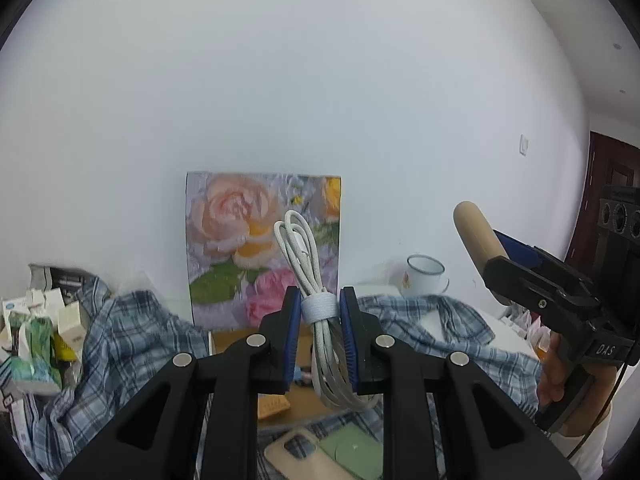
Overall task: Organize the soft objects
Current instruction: 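Lift the white cable and beige cushion and carry them over the box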
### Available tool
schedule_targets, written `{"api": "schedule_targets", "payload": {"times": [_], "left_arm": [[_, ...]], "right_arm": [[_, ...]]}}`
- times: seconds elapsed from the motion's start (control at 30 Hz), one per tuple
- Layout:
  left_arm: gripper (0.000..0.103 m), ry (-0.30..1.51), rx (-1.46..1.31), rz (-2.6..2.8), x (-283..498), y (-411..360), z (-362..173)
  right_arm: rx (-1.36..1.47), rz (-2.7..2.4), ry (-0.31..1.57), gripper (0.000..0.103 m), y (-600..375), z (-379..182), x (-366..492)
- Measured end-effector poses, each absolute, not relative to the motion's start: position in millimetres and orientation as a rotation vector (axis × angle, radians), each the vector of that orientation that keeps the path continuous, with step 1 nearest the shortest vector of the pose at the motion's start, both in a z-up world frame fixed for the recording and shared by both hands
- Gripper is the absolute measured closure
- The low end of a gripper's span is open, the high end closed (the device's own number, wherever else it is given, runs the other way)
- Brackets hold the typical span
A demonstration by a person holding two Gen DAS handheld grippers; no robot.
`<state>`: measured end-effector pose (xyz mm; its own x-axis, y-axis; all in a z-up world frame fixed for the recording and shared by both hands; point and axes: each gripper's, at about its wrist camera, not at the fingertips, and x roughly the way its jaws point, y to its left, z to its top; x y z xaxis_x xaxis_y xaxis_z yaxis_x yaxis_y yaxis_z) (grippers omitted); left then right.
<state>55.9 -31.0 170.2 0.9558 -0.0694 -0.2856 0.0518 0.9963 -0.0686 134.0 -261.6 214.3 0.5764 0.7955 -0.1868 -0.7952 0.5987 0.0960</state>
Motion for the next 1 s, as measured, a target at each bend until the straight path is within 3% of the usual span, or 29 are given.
{"api": "schedule_targets", "payload": {"times": [0.5,1.0], "left_arm": [[0.082,0.258,-0.053,-0.045,114,-21,195],[0.082,0.425,-0.063,0.0,187,12,129]], "right_arm": [[0.009,0.949,0.199,0.021,-221,243,192],[-0.031,0.929,0.391,0.021,-181,176,249]]}}
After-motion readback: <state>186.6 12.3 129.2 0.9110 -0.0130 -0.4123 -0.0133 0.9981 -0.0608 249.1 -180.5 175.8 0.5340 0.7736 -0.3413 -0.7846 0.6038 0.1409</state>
